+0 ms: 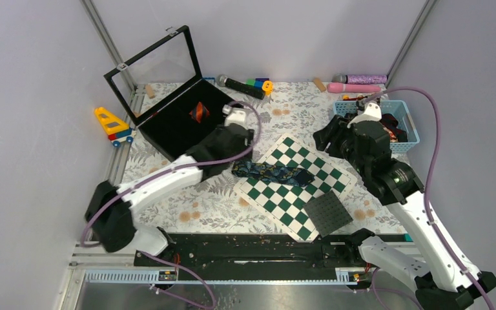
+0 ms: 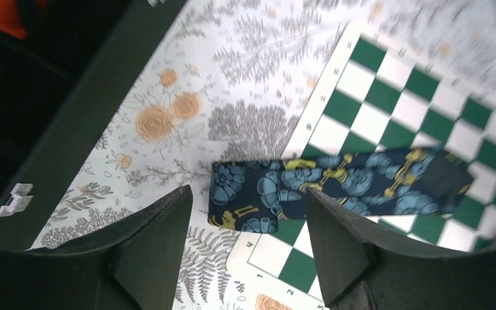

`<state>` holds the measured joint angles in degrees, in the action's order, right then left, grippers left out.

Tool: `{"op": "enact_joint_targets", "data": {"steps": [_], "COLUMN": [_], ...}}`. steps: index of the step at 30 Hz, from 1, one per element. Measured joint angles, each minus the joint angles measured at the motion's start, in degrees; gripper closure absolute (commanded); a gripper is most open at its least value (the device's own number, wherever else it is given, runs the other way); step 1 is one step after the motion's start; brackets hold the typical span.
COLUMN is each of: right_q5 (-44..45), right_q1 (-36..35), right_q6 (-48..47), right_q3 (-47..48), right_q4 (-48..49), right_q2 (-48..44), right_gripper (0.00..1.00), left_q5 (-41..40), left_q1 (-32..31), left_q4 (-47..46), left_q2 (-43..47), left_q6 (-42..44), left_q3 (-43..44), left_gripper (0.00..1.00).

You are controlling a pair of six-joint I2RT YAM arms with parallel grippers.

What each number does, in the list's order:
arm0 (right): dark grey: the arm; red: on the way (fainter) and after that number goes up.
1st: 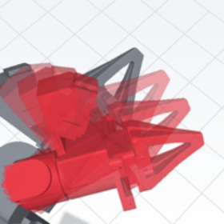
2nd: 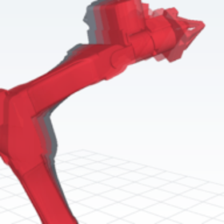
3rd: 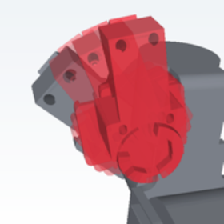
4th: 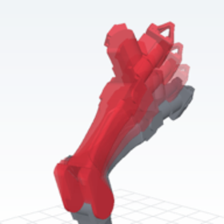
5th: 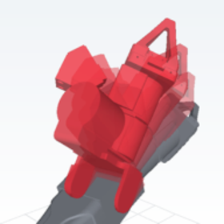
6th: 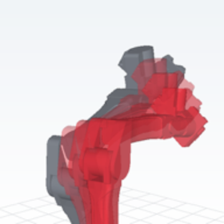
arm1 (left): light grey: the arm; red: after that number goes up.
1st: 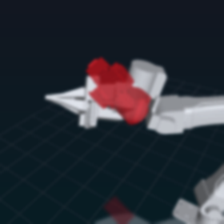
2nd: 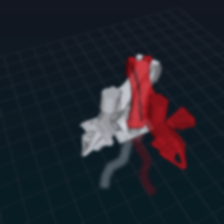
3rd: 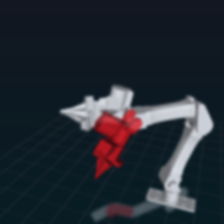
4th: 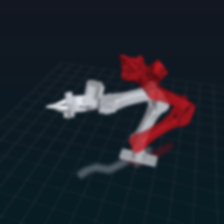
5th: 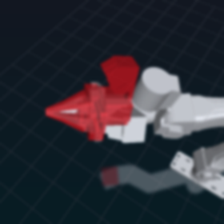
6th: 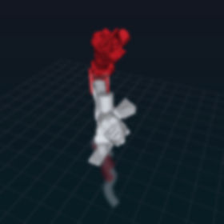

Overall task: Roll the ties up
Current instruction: Roll the tie at the center of the board.

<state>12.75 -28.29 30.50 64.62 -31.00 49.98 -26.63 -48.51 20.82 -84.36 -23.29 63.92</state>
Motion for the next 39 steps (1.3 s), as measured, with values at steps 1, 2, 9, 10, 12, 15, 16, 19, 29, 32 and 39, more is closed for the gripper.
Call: {"op": "enact_joint_targets", "data": {"steps": [1, 2, 9, 10, 12, 15, 16, 19, 29, 32, 39], "right_q5": [-0.2, -0.5, -12.1, -14.4, -17.8, -23.3, -25.1, -29.7, -36.9, -37.0, -36.8], "right_q1": [0.0, 0.0, 0.1, -0.2, -1.1, -4.2, -5.3, -8.2, -11.9, -11.9, -11.9], "right_q6": [0.2, 0.5, 4.8, 5.9, 7.5, 10.0, 11.0, 13.7, 18.9, 19.3, 19.3], "right_q3": [-0.1, -0.3, -3.4, -3.8, -4.5, -5.0, -5.0, -4.9, -3.0, -3.0, -2.4], "right_q4": [0.1, 0.6, 7.4, 9.0, 11.6, 16.5, 18.6, 24.5, 33.1, 34.0, 34.8], "right_q2": [0.6, 1.3, 11.0, 13.3, 17.2, 24.1, 26.5, 33.5, 49.3, 50.7, 52.2], "right_gripper": [0.41, 0.42, 0.53, 0.55, 0.58, 0.67, 0.70, 0.76, 0.86, 0.86, 0.87], "left_q5": [1.3, 2.9, 14.8, 16.4, 19.9, 24.5, 25.3, 27.4, 29.4, 29.8, 31.0], "left_q1": [1.6, 3.5, 17.1, 18.4, 21.0, 24.1, 24.6, 25.3, 25.7, 25.8, 25.8], "left_q4": [-1.3, -3.0, -13.0, -14.1, -16.6, -20.1, -20.7, -22.6, -27.5, -28.5, -30.3], "left_q2": [2.5, 5.3, 15.6, 15.6, 15.6, 15.6, 15.6, 15.6, 15.2, 14.4, 11.8], "left_q6": [-0.5, -1.2, -6.7, -7.3, -9.0, -11.5, -12.1, -13.4, -14.4, -14.6, -14.8], "left_q3": [-1.2, -2.8, -15.5, -17.0, -20.6, -25.8, -26.8, -28.7, -30.3, -30.7, -31.2], "left_gripper": [0.31, 0.31, 0.31, 0.32, 0.32, 0.33, 0.33, 0.33, 0.35, 0.36, 0.38]}}
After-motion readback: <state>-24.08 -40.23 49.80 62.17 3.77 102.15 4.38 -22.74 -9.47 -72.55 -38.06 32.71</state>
